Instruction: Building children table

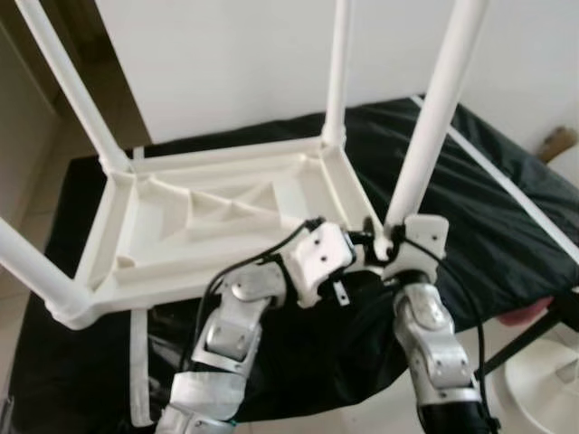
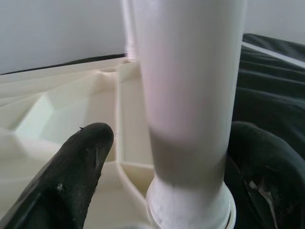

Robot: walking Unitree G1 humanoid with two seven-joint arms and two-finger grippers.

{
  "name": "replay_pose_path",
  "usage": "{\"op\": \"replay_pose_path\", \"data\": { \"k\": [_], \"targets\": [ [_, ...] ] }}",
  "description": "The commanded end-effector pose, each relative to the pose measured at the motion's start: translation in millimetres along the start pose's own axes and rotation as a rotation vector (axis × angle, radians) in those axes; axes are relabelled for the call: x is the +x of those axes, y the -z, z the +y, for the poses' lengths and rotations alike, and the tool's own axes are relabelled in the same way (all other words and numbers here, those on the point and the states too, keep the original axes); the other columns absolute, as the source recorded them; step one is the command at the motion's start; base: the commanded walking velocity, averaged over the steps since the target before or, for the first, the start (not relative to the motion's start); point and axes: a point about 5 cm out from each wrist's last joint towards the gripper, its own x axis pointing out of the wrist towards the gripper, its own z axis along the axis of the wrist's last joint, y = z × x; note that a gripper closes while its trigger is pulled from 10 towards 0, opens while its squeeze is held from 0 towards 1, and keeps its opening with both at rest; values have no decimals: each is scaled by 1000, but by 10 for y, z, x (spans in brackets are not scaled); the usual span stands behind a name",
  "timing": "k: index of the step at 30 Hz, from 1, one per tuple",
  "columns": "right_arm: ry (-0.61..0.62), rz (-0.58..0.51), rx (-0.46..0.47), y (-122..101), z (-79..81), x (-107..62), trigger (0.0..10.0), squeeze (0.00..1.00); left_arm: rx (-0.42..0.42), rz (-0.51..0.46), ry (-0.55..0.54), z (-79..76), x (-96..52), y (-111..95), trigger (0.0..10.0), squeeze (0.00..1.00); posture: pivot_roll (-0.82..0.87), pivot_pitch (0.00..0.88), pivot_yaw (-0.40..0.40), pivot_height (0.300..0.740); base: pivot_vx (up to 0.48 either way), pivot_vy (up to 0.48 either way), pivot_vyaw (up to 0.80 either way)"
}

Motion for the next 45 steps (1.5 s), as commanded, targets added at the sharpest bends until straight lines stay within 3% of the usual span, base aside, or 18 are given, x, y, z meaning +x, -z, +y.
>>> {"op": "replay_pose_path", "data": {
  "k": [1,8,11,14,23,25,27,30,36,37,38,45],
  "targets": [
    [-83,-11,-8,-1,-64,-47,10000,0,-13,25,-176,97,-25,56,10000,0,-106,0,63,740,0,0,0],
    [-207,-17,-76,-11,-218,-56,10000,0,-6,33,-185,132,-52,65,10000,0,-106,0,61,740,0,0,0],
    [-316,8,-138,-37,-405,70,10000,0,-1,35,-195,161,-57,64,10000,0,-101,0,60,740,0,0,0],
    [-355,19,-177,-54,-494,189,10000,0,2,34,-196,170,-52,60,10000,0,-98,0,61,740,0,0,0],
    [-492,60,-225,-63,-479,413,10000,0,13,30,-196,181,-49,43,10000,0,-83,0,64,740,0,0,0],
    [-525,71,-233,-60,-452,457,10000,0,14,30,-197,191,-51,44,10000,0,-80,0,65,740,0,0,0],
    [-626,123,-283,-32,-330,609,10000,0,20,27,-199,202,-39,28,10000,0,-73,0,70,740,0,0,0],
    [-640,121,-348,-27,-311,662,10000,0,22,25,-198,201,-34,22,10000,0,-70,0,69,740,0,0,0],
    [-673,139,-354,-7,-302,692,10000,0,23,24,-199,206,-34,19,10000,0,-66,0,70,740,0,0,0],
    [-698,154,-348,10,-302,705,6275,0,25,23,-202,216,-37,14,10000,0,-62,0,67,740,0,0,0],
    [-726,181,-360,46,-317,697,0,0,26,23,-209,232,-44,8,10000,0,-60,0,66,740,0,0,0],
    [-757,243,-378,147,-434,625,0,0,25,23,-214,228,-62,14,10000,0,-58,0,64,740,0,0,0]
  ]
}}
